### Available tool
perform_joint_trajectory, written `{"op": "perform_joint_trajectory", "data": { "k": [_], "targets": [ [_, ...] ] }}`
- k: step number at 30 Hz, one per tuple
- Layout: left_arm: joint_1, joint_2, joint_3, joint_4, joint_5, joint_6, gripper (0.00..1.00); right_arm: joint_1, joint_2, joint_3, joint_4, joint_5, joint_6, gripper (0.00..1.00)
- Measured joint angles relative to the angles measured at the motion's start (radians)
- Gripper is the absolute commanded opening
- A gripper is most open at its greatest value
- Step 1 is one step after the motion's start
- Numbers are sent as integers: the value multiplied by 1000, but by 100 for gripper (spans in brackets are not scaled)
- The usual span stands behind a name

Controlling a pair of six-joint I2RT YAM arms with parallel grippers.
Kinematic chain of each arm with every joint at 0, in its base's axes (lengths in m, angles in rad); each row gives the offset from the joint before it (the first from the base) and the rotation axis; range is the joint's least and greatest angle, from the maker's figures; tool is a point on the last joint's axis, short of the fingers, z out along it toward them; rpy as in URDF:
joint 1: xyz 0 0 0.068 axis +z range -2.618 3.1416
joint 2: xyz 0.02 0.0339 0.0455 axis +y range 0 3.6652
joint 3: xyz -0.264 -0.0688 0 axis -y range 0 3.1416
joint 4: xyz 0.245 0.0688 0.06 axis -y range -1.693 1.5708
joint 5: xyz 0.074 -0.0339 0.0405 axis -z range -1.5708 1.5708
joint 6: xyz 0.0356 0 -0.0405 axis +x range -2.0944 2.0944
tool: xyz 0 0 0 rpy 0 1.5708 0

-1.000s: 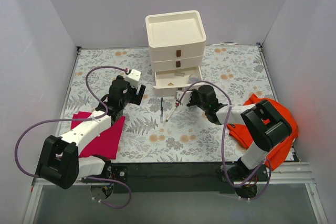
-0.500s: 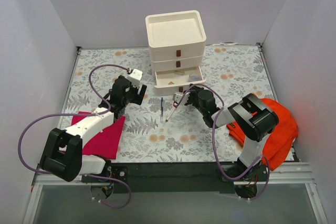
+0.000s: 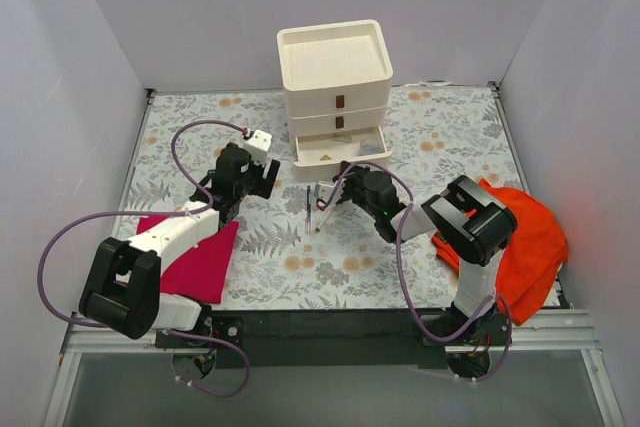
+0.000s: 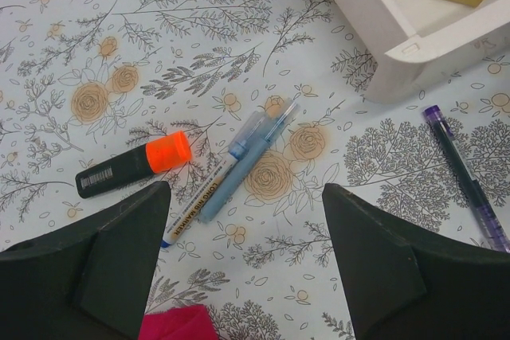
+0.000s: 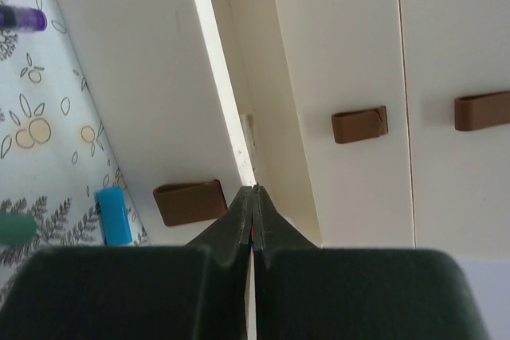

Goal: Sort the stationery into containers
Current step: Close the drawer in the storage box.

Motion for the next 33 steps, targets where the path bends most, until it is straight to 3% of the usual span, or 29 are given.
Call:
{"op": "perform_joint_trajectory", "data": {
  "k": [33],
  "targets": [
    [19,45,29,-5,0,-8,78,-32,310,359,85,151,-26,1]
  ]
}}
